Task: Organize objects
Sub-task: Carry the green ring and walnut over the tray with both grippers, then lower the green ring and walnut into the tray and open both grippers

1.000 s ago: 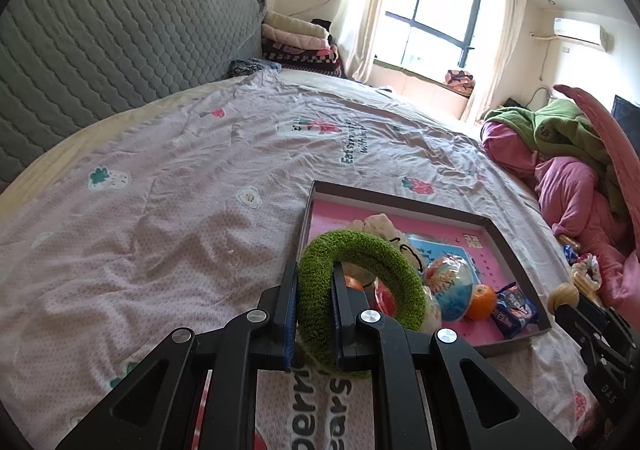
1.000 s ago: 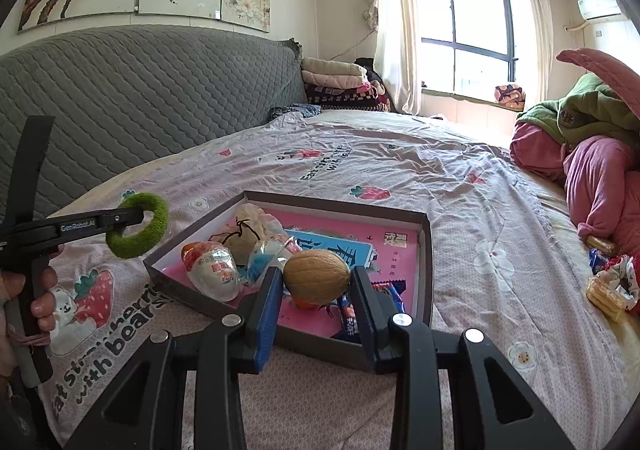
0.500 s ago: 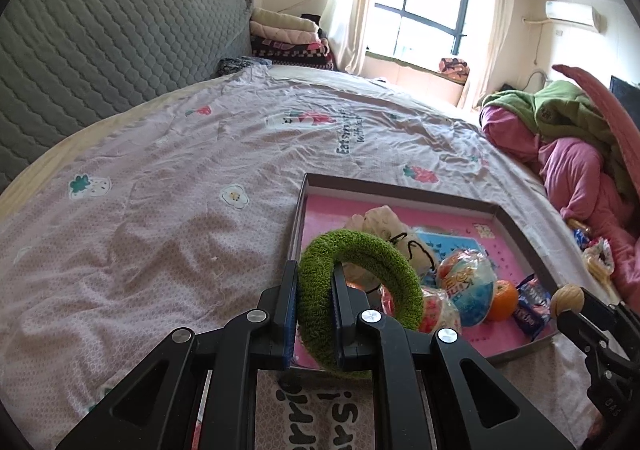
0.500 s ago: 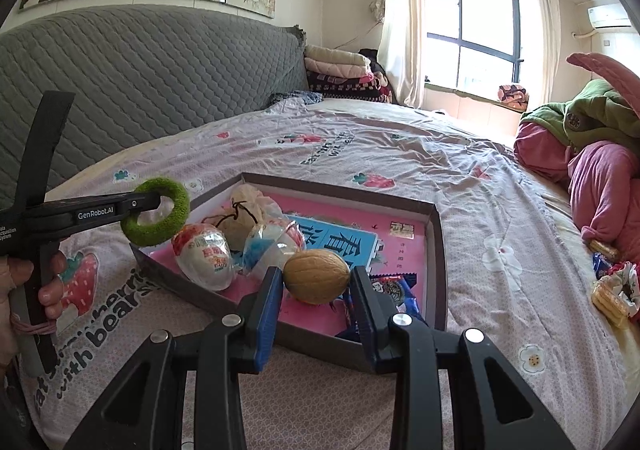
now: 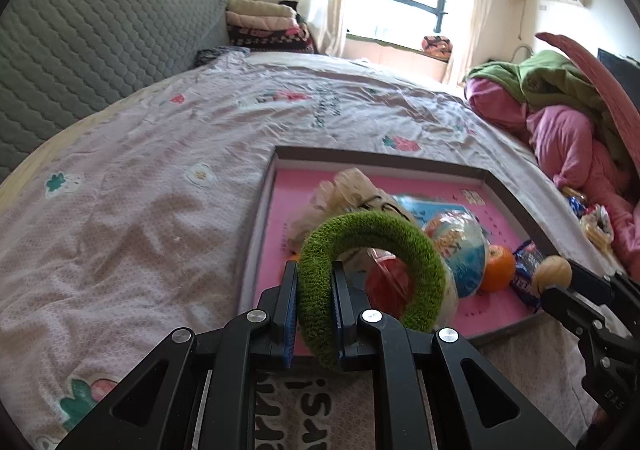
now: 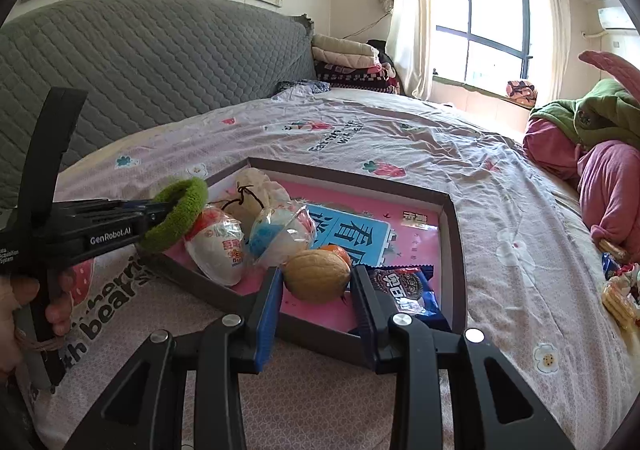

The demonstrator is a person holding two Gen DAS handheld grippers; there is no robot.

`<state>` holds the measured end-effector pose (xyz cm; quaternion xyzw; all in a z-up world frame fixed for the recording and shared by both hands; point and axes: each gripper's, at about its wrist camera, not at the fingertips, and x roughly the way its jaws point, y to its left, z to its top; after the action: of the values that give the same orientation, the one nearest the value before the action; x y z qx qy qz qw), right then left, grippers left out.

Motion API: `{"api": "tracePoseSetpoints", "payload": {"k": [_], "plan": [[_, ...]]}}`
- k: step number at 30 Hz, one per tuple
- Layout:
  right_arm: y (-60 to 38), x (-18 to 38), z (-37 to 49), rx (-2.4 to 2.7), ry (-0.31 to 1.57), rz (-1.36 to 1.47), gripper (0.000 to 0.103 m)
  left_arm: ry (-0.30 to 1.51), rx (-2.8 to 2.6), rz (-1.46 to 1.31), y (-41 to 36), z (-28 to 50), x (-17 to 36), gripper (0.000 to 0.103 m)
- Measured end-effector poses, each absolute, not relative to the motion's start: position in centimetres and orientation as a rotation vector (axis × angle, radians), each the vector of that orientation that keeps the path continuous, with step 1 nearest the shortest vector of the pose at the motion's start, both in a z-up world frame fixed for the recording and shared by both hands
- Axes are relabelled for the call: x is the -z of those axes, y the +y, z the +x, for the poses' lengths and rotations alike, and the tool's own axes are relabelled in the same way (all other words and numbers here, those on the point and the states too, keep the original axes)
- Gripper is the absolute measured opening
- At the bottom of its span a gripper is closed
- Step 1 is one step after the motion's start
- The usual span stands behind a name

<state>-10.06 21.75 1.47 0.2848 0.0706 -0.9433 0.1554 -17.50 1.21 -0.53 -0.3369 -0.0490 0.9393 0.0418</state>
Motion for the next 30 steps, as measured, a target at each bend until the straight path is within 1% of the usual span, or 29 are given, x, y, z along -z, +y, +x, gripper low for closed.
{"api": "tracePoseSetpoints", "payload": {"k": [12, 17, 30], "plan": [[21.3, -0.6, -11.0, 2.684, 0.210, 0.863, 0.035, -0.092, -2.867, -1.027, 2.1, -17.6, 1.0, 0.016], [21.4, -0.4, -11.6, 2.677, 0.199, 0.878, 0.036, -0.102, -2.861, -1.022, 2.0, -18.1, 1.1, 0.016], [20.7, 0.2, -11.8, 2.658, 0.240, 0.904, 0.036, -0.041, -2.869, -1.014, 2.8, -18.2, 0.8, 0.017]]}}
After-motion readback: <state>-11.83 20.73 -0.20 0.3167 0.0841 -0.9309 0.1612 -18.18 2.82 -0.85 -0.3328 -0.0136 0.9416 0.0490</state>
